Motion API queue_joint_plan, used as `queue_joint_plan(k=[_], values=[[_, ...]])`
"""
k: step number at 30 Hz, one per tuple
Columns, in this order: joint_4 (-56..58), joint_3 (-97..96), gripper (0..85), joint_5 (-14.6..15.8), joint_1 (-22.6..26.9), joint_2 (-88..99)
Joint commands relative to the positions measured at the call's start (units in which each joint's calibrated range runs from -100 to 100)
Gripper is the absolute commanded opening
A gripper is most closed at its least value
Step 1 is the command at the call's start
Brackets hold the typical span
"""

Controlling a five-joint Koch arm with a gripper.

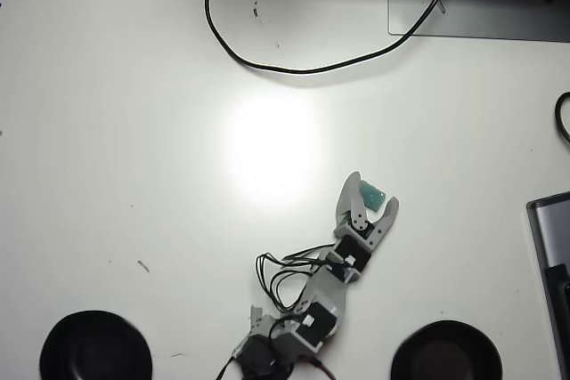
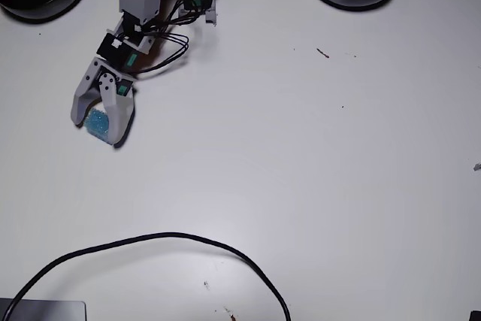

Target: Grab the Blue cube

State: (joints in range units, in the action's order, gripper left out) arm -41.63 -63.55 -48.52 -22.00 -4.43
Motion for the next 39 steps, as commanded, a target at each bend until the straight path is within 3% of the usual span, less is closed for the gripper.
queue_joint_plan(k=[1,9,12,17,29,39], values=[[-3.96,1.87,47.2,-0.78,0.24,-0.73],[-5.4,1.05,41.5,-1.32,-0.34,-3.83],[-5.32,0.41,34.2,-1.27,-0.54,-3.7],[-5.16,-0.69,13.4,-1.07,-1.22,-1.9],[-4.52,-0.42,13.1,-0.1,3.42,5.85],[1.81,-0.69,12.6,3.17,14.65,22.1]])
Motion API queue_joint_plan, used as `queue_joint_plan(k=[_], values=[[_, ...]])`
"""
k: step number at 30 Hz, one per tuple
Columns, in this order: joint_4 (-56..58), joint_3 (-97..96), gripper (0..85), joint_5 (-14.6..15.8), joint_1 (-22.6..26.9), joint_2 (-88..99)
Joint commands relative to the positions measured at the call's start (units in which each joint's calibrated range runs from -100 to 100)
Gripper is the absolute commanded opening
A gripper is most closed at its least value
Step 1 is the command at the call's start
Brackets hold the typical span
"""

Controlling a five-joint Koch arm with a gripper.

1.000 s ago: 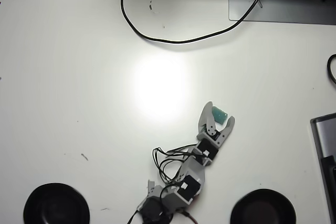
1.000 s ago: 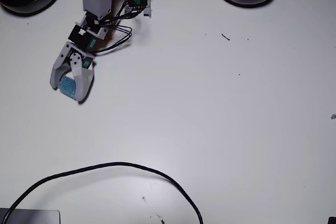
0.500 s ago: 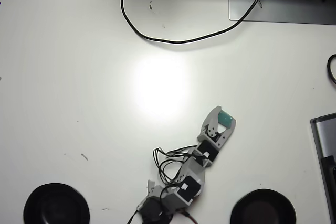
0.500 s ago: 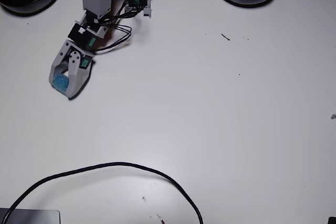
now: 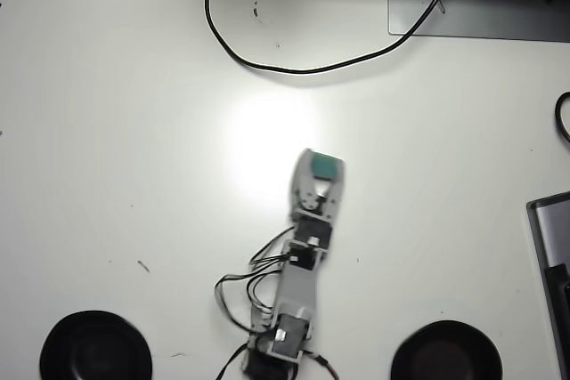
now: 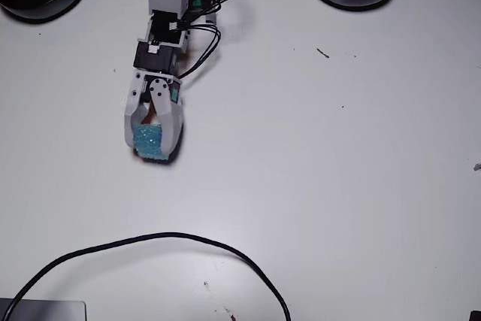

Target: Grab the Blue cube

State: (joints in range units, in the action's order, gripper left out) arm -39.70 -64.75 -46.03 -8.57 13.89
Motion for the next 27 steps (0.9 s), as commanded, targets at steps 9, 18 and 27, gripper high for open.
queue_joint_plan(k=[9,18,27], values=[[8.53,2.88,12.3,1.47,10.4,15.01],[19.11,11.85,12.0,1.56,19.29,21.46],[23.27,14.5,10.8,1.56,27.06,25.98]])
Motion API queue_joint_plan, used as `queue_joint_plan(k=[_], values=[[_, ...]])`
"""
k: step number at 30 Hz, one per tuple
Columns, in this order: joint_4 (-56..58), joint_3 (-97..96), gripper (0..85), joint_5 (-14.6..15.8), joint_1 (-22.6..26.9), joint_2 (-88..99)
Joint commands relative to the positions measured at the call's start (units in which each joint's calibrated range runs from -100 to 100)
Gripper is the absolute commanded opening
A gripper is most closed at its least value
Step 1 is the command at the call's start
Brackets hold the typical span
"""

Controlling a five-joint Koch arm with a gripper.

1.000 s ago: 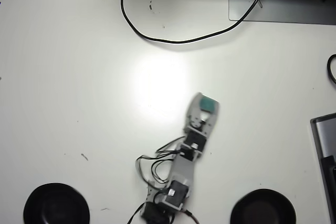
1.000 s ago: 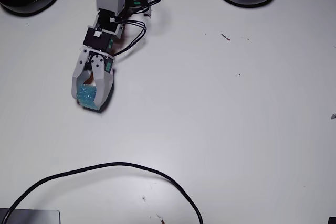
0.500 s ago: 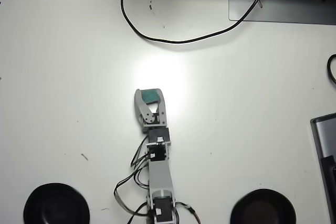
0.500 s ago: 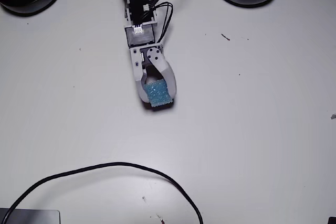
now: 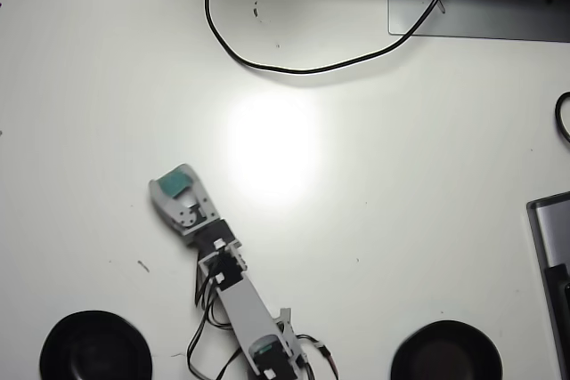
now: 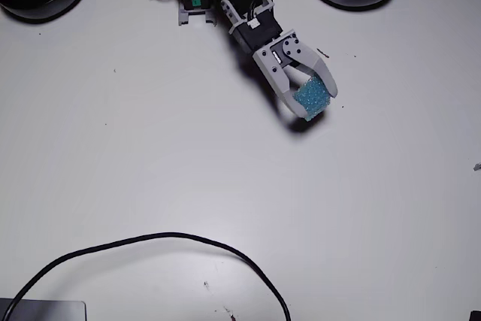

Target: Grab the Blue cube

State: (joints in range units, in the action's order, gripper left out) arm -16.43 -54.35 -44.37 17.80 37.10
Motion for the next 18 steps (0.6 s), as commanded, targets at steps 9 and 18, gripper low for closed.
queue_joint_plan(k=[9,18], values=[[7.85,9.49,11.0,-0.1,12.21,11.16],[13.38,9.68,10.8,-0.1,20.07,16.84]])
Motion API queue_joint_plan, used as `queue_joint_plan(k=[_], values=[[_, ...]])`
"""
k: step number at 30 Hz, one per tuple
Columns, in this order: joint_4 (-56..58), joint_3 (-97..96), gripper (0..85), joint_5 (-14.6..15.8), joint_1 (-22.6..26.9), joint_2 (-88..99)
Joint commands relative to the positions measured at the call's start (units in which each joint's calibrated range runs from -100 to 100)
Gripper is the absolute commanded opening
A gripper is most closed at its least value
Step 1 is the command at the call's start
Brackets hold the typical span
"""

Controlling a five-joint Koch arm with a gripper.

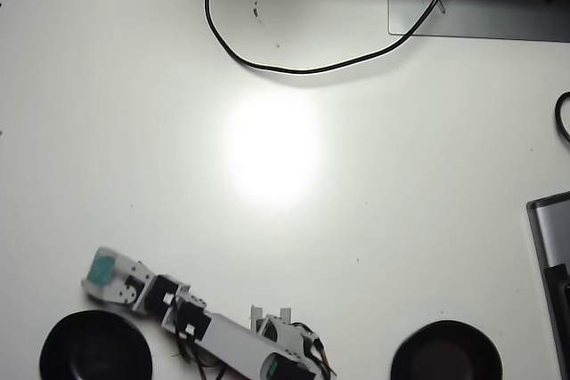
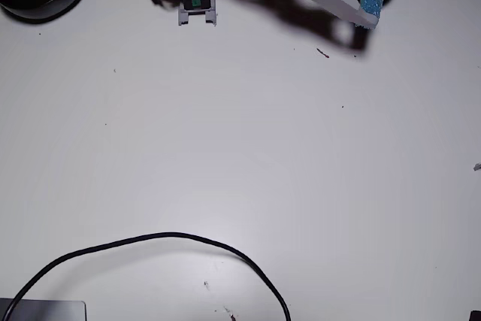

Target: Grab the Blue cube

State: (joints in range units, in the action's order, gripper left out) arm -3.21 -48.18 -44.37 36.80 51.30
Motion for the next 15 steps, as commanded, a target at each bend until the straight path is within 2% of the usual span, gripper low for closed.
queue_joint_plan(k=[1,10,15], values=[[0.64,3.51,10.8,-0.1,1.61,3.02],[6.89,9.09,10.7,-0.1,12.36,3.8],[8.82,10.64,10.7,-0.1,15.14,0.96]])
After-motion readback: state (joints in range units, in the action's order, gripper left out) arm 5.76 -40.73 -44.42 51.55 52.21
